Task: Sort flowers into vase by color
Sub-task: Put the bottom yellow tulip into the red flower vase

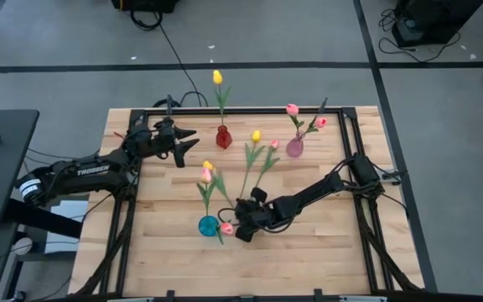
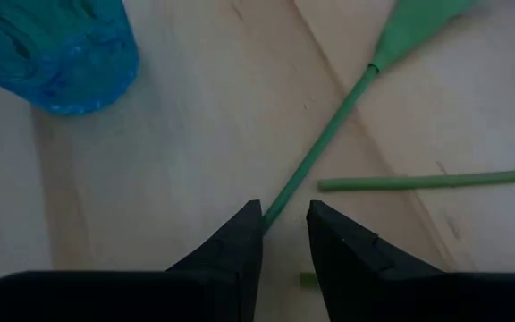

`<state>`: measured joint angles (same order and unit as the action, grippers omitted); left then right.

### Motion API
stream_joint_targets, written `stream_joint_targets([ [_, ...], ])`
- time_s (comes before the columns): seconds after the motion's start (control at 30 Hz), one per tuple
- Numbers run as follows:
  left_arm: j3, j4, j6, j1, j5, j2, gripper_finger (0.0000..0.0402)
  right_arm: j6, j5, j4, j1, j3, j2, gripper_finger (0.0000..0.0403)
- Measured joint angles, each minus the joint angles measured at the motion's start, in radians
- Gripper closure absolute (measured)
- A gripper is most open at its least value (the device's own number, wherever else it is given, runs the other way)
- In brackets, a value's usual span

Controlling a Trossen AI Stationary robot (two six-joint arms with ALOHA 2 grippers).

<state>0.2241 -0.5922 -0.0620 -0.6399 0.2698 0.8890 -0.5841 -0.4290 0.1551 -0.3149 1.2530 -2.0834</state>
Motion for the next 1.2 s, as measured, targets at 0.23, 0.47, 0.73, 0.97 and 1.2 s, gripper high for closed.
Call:
stream_joint_targets([
  [0.23, 0.000, 0.026, 0.001, 0.000, -0.012, 0.000, 0.0230, -0.010, 0.080, -0.008, -0.002, 0.004, -0.005, 0.0297],
  [0.47, 0.000, 0.030, -0.021, 0.000, -0.014, 0.000, 0.0230, -0.047, 0.113, 0.041, -0.004, 0.009, -0.003, 0.0327],
  [0.73, 0.000, 0.031, -0.022, 0.000, -0.013, 0.000, 0.0230, -0.034, 0.137, 0.083, -0.003, 0.009, 0.007, 0.0391],
  [0.97, 0.000, 0.036, -0.025, 0.000, -0.012, 0.000, 0.0230, -0.014, 0.045, 0.289, -0.002, 0.001, 0.112, 0.0397],
  [1.2, 0.000, 0.014, -0.060, -0.001, 0.084, 0.000, 0.0230, -0.076, -0.153, 0.497, -0.022, 0.002, 0.268, 0.0400],
])
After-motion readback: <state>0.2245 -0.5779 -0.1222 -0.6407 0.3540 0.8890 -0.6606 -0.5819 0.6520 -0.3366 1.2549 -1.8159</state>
